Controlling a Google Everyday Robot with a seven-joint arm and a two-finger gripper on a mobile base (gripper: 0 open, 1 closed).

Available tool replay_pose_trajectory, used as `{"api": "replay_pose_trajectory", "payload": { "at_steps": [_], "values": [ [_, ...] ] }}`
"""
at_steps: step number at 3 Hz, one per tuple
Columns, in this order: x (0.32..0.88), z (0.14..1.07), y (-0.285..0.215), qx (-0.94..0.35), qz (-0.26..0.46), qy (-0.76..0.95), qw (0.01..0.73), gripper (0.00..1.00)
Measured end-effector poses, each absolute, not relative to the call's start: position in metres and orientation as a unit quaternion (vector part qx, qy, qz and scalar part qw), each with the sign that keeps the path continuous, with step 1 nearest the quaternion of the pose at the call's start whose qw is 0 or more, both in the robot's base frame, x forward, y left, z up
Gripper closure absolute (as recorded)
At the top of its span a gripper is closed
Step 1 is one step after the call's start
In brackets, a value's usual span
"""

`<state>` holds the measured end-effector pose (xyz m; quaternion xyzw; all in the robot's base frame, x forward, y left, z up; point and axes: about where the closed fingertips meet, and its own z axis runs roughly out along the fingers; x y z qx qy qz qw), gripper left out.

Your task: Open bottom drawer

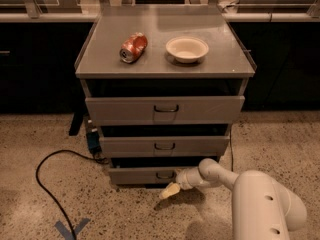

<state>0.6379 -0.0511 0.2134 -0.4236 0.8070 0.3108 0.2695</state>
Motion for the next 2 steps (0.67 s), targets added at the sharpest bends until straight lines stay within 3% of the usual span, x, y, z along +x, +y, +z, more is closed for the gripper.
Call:
{"api": "replay_pose_trajectory", "payload": {
  "at_steps": [2],
  "values": [
    [0.640, 0.266, -0.026, -0.464, 0.299, 0.772, 0.314, 0.00]
  ]
}}
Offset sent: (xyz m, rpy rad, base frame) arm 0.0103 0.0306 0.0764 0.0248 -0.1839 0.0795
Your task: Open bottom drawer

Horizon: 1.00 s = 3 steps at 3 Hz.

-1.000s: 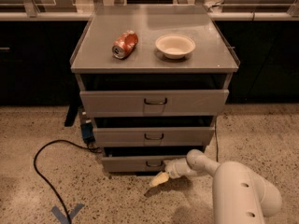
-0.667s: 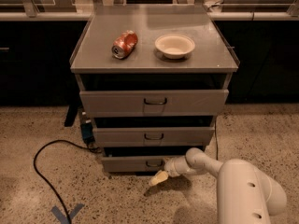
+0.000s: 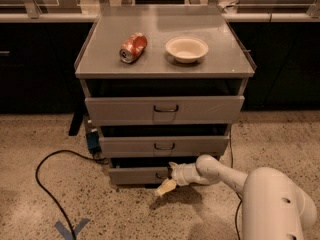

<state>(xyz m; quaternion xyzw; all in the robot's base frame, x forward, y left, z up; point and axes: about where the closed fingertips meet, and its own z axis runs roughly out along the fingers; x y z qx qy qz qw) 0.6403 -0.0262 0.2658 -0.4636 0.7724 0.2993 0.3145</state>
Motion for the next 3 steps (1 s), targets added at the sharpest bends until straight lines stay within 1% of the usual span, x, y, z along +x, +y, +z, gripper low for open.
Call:
{"api": "replay_pose_trajectory", "payload": {
  "at_steps": [3],
  "values": [
    [0.680, 0.224, -0.031, -0.447, 0.293, 0.797, 0.280, 0.00]
  ]
}}
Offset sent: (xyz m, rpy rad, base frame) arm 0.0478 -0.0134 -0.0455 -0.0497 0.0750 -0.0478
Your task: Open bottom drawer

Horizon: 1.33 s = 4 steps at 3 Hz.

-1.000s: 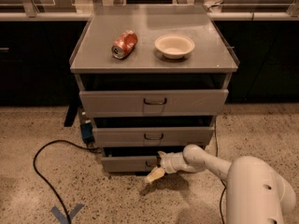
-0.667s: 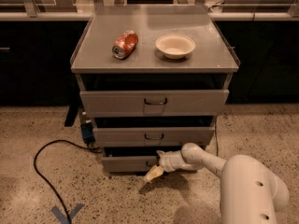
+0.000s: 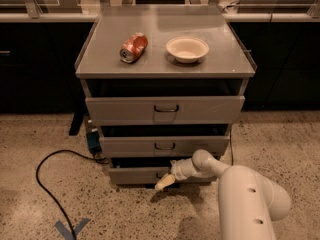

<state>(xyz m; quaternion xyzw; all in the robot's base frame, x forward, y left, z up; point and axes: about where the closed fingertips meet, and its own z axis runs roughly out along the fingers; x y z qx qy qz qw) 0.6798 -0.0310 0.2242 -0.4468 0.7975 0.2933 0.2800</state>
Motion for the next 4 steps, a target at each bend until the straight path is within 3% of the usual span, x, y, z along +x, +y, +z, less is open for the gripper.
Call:
{"api": "replay_pose_trajectory", "payload": {
  "at_steps": [2, 4],
  "values": [
    [0.661, 0.206, -0.036, -0.446, 0.310, 0.808, 0.229, 0.00],
    [0.544, 0.227, -0.011, -0.466, 0.393, 0.773, 0.176, 0.00]
  ]
}}
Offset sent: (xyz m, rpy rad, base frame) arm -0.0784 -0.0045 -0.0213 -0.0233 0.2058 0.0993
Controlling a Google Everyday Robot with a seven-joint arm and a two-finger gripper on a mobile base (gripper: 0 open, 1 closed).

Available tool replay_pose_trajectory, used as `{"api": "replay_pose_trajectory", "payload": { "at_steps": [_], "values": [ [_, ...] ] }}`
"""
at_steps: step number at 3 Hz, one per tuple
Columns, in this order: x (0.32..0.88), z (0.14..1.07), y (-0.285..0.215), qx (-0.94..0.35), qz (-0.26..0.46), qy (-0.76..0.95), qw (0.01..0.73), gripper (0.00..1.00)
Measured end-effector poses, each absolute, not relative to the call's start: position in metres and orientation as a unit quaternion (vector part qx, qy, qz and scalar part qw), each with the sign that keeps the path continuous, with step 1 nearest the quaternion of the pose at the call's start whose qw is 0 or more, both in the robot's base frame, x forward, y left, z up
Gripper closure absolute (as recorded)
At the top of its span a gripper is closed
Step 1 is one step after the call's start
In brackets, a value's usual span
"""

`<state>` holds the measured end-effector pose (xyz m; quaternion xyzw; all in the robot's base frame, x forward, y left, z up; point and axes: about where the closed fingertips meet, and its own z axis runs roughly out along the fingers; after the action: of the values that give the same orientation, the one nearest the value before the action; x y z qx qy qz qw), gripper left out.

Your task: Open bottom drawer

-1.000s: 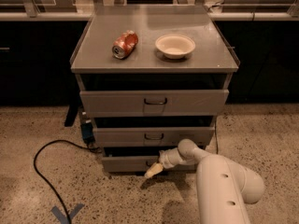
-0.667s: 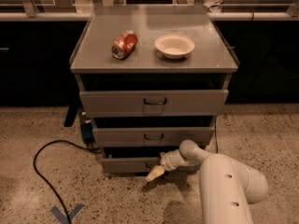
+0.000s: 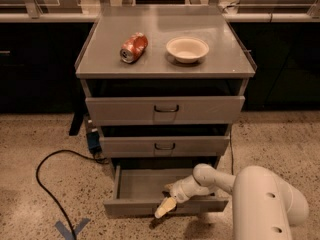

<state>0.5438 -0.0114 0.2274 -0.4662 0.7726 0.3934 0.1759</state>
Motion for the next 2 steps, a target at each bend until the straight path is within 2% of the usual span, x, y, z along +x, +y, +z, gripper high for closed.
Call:
{"api": "replay_pose_trajectory", "payload": {
  "at_steps": [2],
  "values": [
    [0.5362, 0.2223, -0.0111, -0.457, 0.407, 0.772, 0.170, 0.00]
  ]
}}
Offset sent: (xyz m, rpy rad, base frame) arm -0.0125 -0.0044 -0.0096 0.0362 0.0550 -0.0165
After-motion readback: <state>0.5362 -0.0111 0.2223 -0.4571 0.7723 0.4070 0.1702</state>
